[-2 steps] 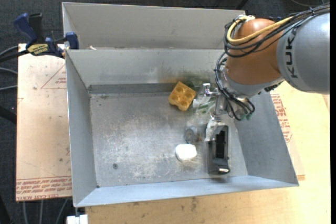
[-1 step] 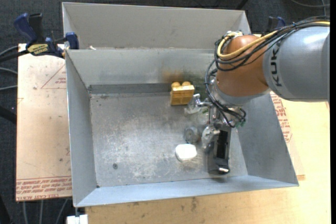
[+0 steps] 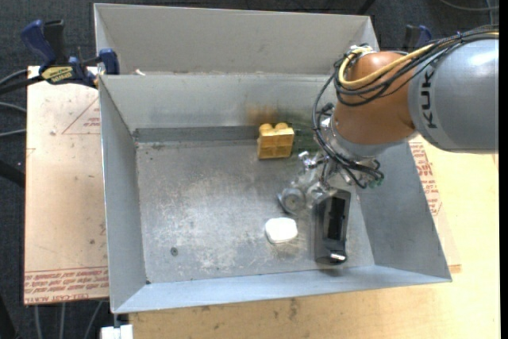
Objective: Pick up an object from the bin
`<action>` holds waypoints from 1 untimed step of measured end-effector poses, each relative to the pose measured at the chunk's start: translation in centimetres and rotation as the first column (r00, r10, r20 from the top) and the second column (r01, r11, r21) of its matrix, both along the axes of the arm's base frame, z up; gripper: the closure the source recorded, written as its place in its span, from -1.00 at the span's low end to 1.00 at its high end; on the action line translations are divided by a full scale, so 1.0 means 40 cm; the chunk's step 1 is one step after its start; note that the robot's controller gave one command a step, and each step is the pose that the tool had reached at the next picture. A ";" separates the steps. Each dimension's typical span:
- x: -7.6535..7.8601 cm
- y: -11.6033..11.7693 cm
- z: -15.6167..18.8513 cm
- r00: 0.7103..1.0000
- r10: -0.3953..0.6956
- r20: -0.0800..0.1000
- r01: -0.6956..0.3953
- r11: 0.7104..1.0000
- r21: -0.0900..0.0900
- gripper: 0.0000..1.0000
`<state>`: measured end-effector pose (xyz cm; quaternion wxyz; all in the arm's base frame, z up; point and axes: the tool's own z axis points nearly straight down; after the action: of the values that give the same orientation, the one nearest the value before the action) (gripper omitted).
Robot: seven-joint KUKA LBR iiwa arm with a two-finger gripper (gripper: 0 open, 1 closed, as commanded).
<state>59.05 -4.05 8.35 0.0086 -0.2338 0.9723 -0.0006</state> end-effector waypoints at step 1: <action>0.001 -0.003 -0.006 1.000 0.023 0.004 -0.023 1.000 0.000 1.00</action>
Offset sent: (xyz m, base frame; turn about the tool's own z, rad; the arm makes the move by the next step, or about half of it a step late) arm 0.0000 0.0001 0.0652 0.0000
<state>59.10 -4.17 8.11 0.0103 -0.2450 0.9695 -0.0010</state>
